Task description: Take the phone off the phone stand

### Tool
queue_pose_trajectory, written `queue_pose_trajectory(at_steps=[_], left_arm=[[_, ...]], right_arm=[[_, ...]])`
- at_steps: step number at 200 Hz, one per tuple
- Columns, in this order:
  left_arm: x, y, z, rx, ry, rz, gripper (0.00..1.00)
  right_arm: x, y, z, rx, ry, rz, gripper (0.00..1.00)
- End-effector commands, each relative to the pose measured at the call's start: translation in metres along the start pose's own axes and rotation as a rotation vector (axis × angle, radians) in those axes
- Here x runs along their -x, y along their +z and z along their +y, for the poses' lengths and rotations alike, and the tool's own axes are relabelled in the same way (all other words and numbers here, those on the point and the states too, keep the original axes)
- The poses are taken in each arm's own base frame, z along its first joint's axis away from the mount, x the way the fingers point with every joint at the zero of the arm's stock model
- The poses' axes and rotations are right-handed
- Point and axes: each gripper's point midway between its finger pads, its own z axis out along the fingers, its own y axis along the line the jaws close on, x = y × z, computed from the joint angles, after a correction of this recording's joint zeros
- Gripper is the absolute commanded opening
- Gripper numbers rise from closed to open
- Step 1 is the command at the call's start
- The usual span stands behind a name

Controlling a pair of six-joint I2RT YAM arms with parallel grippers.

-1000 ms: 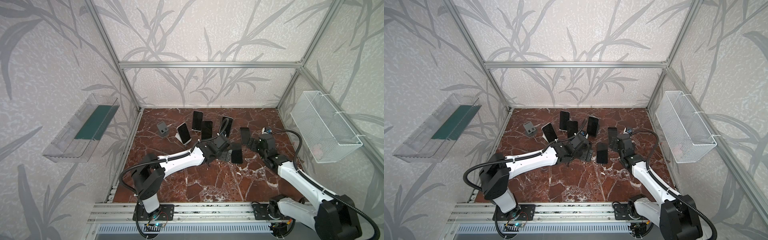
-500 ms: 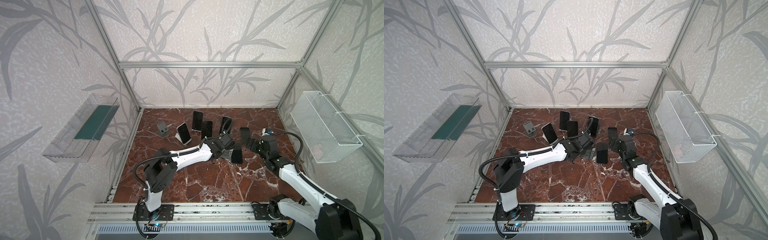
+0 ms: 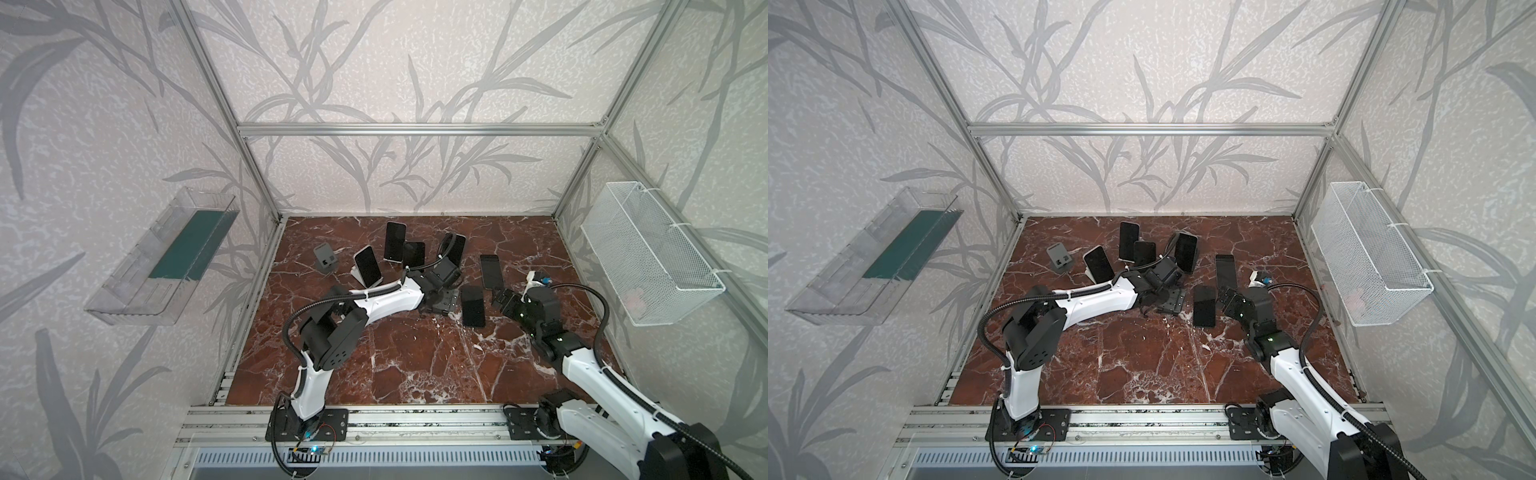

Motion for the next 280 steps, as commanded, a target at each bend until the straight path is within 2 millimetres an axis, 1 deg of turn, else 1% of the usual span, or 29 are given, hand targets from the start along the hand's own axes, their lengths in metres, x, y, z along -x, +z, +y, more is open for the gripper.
queue_pose_trajectory(at_steps=[1, 13, 30, 53, 72, 106, 122, 142, 158, 181, 197, 225, 236, 252, 266, 280], left_arm=[[0.002, 0.003, -0.011, -0.045, 0.047, -0.01, 0.83], [0.002, 0.003, -0.012, -0.055, 0.053, -0.016, 0.76], [0.001, 0.004, -0.013, -0.065, 0.061, -0.015, 0.73], [-0.001, -0.001, -0.011, -0.057, 0.063, -0.015, 0.63], [0.0, -0.008, -0.005, -0.041, 0.053, -0.032, 0.62], [0.002, -0.032, 0.005, -0.026, 0.036, -0.085, 0.61], [-0.003, -0.04, 0.013, -0.012, 0.028, -0.093, 0.61], [-0.013, -0.051, 0.027, 0.021, 0.005, -0.101, 0.6], [-0.022, -0.063, 0.048, 0.083, -0.026, -0.127, 0.6], [-0.035, -0.08, 0.078, 0.121, -0.09, -0.168, 0.59], [-0.041, -0.096, 0.106, 0.16, -0.158, -0.206, 0.58], [-0.058, -0.124, 0.161, 0.232, -0.31, -0.226, 0.58], [-0.06, -0.14, 0.183, 0.272, -0.365, -0.256, 0.58], [-0.066, -0.157, 0.216, 0.327, -0.452, -0.279, 0.58], [-0.069, -0.169, 0.242, 0.377, -0.547, -0.299, 0.59], [-0.069, -0.177, 0.263, 0.404, -0.638, -0.306, 0.59]], right_arm=[[0.007, 0.004, 0.007, 0.025, 0.028, -0.031, 0.91], [0.006, 0.006, 0.007, 0.025, 0.027, -0.023, 0.9], [0.004, 0.005, 0.011, 0.046, 0.03, -0.017, 0.9], [0.003, 0.006, 0.013, 0.048, 0.022, -0.021, 0.89], [-0.001, 0.01, 0.014, 0.039, 0.005, -0.01, 0.89], [-0.002, 0.01, 0.017, 0.047, -0.003, -0.005, 0.89], [-0.002, 0.01, 0.017, 0.045, -0.005, -0.009, 0.88], [-0.002, 0.01, 0.017, 0.043, -0.002, -0.009, 0.88], [-0.002, 0.01, 0.017, 0.044, -0.003, -0.009, 0.88], [-0.001, 0.008, 0.019, 0.05, -0.011, -0.016, 0.87], [0.001, 0.007, 0.019, 0.046, -0.015, -0.023, 0.87], [0.0, 0.006, 0.018, 0.041, -0.017, -0.026, 0.87], [0.0, 0.007, 0.017, 0.039, -0.016, -0.026, 0.87], [-0.001, 0.008, 0.017, 0.037, -0.017, -0.023, 0.87], [-0.001, 0.008, 0.017, 0.038, -0.017, -0.021, 0.87], [-0.002, 0.008, 0.016, 0.033, -0.015, -0.022, 0.87]])
